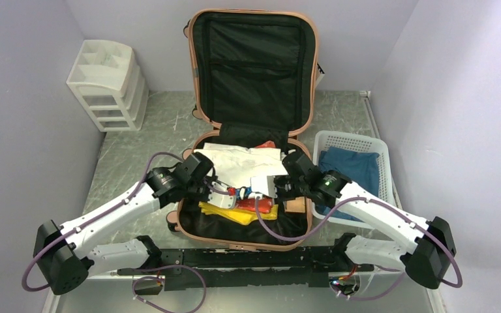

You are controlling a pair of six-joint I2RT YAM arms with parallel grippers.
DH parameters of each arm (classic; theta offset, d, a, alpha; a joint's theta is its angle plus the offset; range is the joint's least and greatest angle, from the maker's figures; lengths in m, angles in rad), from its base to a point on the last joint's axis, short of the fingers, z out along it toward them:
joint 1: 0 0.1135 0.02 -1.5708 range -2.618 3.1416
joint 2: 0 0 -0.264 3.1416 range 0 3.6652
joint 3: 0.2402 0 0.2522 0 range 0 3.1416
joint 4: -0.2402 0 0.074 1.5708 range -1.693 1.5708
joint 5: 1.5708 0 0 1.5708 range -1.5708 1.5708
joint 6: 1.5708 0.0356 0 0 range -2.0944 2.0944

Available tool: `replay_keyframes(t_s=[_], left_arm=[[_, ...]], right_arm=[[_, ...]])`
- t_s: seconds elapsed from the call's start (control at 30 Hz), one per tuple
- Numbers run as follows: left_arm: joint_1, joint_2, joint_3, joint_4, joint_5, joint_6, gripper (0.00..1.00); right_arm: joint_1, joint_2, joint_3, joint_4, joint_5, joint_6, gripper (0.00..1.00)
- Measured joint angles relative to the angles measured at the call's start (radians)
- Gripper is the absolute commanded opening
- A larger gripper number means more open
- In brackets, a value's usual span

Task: Open, take out, and arrange the luggage
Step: Pick up the clothes from the luggage.

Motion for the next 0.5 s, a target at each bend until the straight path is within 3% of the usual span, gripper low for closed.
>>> replay_keyframes(t_s=[0.2, 0.5], left_arm=[[0.000, 0.039, 0.120, -0.089, 0.101, -0.002, 0.05], [-0.011, 0.165, 0.365, -0.264, 0.332, -0.006, 0.05]], right_arm=[[-0.058, 0.061, 0.093, -0.047, -0.003, -0.023, 0.00], [-0.325, 0.144, 0.311, -0.067, -0.101, -0.064, 0.00]])
